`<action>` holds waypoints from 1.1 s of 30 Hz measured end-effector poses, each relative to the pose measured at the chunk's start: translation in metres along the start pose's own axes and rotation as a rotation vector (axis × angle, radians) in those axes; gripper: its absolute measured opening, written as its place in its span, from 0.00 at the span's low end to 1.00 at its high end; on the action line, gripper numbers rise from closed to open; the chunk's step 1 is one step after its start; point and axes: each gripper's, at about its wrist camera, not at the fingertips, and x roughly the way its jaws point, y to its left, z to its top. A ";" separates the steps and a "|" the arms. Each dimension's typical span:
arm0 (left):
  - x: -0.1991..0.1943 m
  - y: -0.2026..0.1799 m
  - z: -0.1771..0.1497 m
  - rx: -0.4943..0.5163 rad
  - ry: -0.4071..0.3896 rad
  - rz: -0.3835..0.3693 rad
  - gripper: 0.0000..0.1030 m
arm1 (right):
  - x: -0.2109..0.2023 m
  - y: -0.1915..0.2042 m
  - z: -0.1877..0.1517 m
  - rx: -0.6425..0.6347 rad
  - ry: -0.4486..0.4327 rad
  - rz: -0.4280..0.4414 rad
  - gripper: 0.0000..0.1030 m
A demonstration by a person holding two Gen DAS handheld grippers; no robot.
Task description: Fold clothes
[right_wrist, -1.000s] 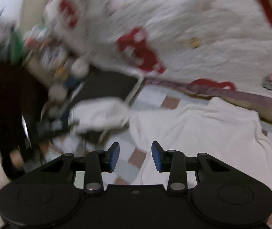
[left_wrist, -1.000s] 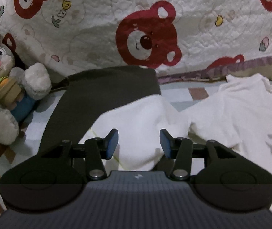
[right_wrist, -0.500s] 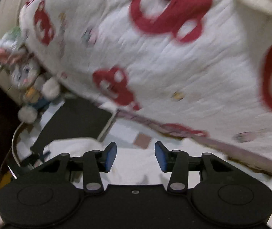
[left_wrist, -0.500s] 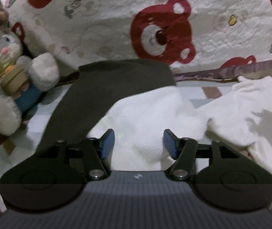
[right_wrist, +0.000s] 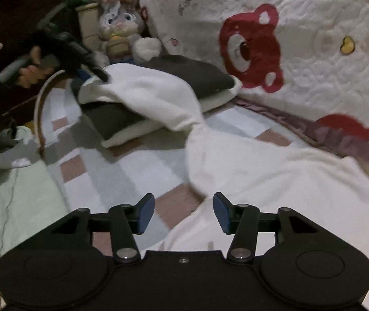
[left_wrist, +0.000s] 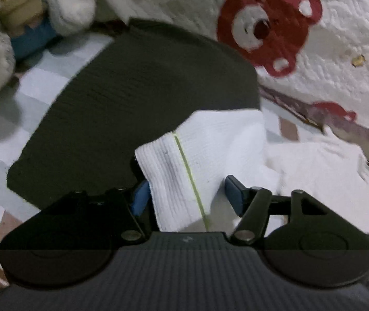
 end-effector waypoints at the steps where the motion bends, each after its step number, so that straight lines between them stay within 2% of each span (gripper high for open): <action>1: 0.005 -0.002 -0.005 0.011 -0.026 0.000 0.60 | 0.003 -0.001 -0.007 0.024 -0.020 -0.003 0.62; 3: 0.012 -0.006 -0.011 0.044 -0.072 -0.015 0.65 | 0.018 -0.007 -0.012 0.079 0.023 -0.001 0.65; 6: 0.017 -0.015 -0.014 0.102 -0.127 -0.042 0.65 | 0.030 -0.008 -0.017 0.052 0.054 -0.058 0.65; 7: 0.018 -0.018 -0.015 0.121 -0.143 -0.053 0.59 | 0.034 -0.008 -0.018 0.041 0.063 -0.079 0.65; 8: 0.018 -0.022 -0.013 0.148 -0.140 -0.053 0.46 | 0.036 -0.010 -0.019 0.058 0.064 -0.083 0.65; 9: 0.018 -0.026 -0.012 0.174 -0.136 -0.054 0.09 | 0.038 -0.013 -0.020 0.081 0.064 -0.085 0.65; 10: 0.018 -0.030 -0.011 0.201 -0.133 -0.054 0.07 | 0.040 -0.014 -0.022 0.093 0.071 -0.081 0.65; 12: 0.011 -0.039 -0.007 0.254 -0.153 -0.045 0.06 | 0.046 -0.015 -0.025 0.102 0.094 -0.082 0.65; 14: -0.016 -0.044 0.005 0.299 -0.245 -0.012 0.06 | 0.048 -0.016 -0.028 0.101 0.106 -0.080 0.65; 18: -0.059 -0.015 0.029 0.178 -0.332 0.042 0.06 | 0.052 -0.016 -0.031 0.124 0.131 -0.051 0.65; 27: -0.025 0.018 0.015 0.183 -0.286 0.166 0.06 | 0.064 -0.014 -0.036 0.196 0.189 0.038 0.68; 30: -0.027 0.015 0.030 0.222 -0.318 0.179 0.06 | 0.067 -0.012 -0.037 0.211 0.207 0.057 0.68; 33: -0.029 0.007 0.046 0.213 -0.340 0.173 0.06 | 0.068 -0.004 -0.035 0.205 0.222 0.049 0.68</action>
